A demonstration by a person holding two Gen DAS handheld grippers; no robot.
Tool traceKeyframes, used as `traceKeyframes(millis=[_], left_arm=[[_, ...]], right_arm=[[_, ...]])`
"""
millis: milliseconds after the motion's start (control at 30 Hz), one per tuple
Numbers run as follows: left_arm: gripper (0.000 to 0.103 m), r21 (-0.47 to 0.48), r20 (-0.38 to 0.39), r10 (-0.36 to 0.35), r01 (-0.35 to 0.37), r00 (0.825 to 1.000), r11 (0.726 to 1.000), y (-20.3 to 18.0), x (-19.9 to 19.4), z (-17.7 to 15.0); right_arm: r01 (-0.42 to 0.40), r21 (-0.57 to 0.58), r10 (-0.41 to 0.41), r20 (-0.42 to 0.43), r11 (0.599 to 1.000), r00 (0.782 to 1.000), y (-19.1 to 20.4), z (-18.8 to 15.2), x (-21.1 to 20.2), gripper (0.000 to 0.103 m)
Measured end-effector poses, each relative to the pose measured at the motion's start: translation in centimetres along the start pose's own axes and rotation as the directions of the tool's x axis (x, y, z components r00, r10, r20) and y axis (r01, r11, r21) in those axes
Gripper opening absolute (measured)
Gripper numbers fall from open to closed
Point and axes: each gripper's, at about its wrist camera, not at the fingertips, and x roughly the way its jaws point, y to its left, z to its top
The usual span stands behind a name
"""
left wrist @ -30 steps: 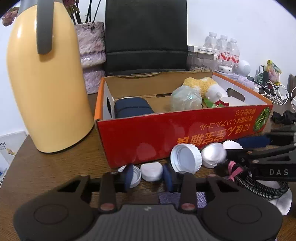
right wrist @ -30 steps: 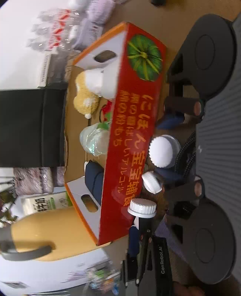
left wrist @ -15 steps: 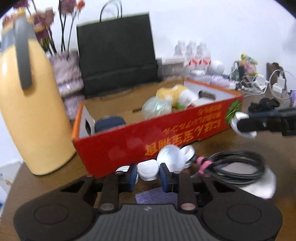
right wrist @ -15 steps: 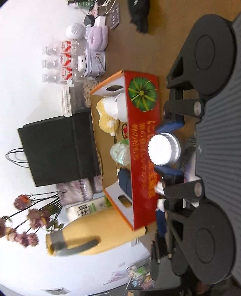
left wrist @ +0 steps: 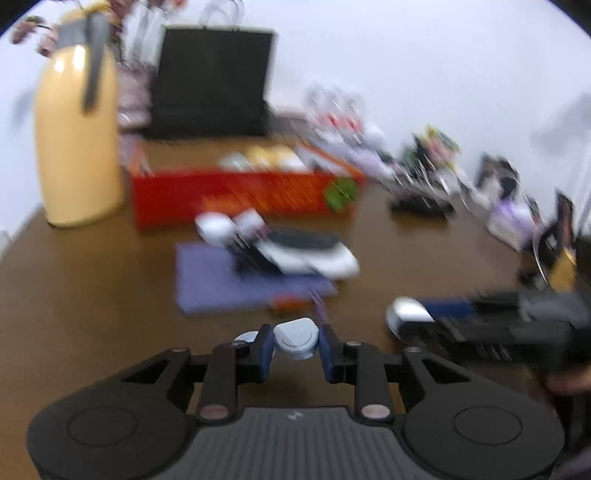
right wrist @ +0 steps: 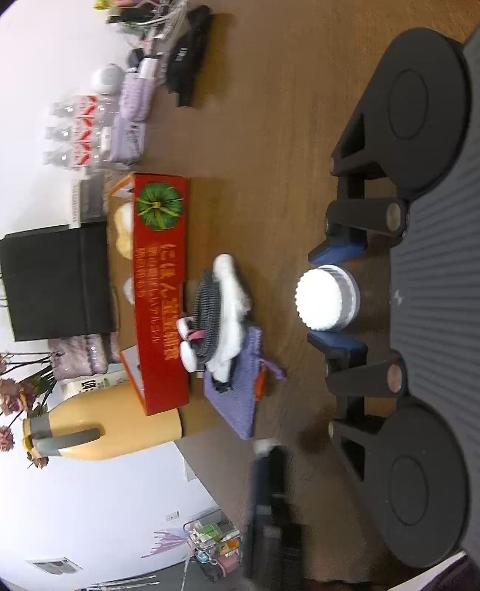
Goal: Organize objects
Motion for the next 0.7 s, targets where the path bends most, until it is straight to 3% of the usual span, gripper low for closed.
traceKeyframes(millis=[67, 100, 167, 267, 333, 367, 500, 633, 700], left_arm=[[0.03, 0.04, -0.013, 0.025, -0.024, 1.0, 0.999, -1.1, 0.4, -0.7], [0.041, 0.04, -0.01, 0.039, -0.038, 0.999, 0.998, -1.3, 0.4, -1.1], [0.054, 0.035, 0.002, 0.059, -0.059, 0.998, 0.998, -1.3, -0.1, -1.5], [0.064, 0.032, -0.006, 0.104, -0.104, 0.995, 0.994, -0.5, -0.5, -1.6], [0.063, -0.004, -0.035, 0.165, -0.165, 0.986, 0.986, 0.3, -0.7, -1.5], [0.062, -0.016, -0.031, 0.163, -0.163, 0.986, 0.986, 0.5, -1.2, -1.5], [0.064, 0.021, -0.012, 0.03, -0.029, 0.999, 0.999, -0.4, -2.8, -1.9], [0.054, 0.044, -0.089, 0.028, -0.024, 0.996, 0.999, -2.1, -1.3, -2.3], [0.054, 0.04, -0.081, 0.032, -0.029, 0.996, 0.999, -2.3, -0.8, -2.4]], right_arm=[[0.002, -0.006, -0.002, 0.005, 1.0, 1.0, 0.0, -0.1, -0.1, 0.042], [0.005, -0.01, -0.005, 0.009, 1.0, 1.0, 0.0, -0.1, -0.1, 0.047], [0.015, -0.023, -0.015, 0.016, 1.0, 1.0, 0.3, -0.2, -0.5, 0.053], [0.014, -0.035, -0.013, 0.02, 0.999, 1.0, 0.3, -0.5, -1.0, 0.055], [0.017, -0.03, -0.016, 0.018, 0.999, 1.0, 0.2, -0.6, -1.2, 0.056], [0.018, -0.03, -0.017, 0.017, 0.999, 1.0, 0.2, -0.8, -1.4, 0.056], [0.017, -0.023, -0.016, 0.019, 1.0, 1.0, 0.1, -1.1, -1.8, 0.058], [0.014, -0.023, -0.013, 0.013, 1.0, 1.0, 0.3, -1.3, -1.5, 0.058], [0.002, -0.031, -0.001, 0.017, 1.0, 1.0, 0.6, -1.3, -1.7, 0.058]])
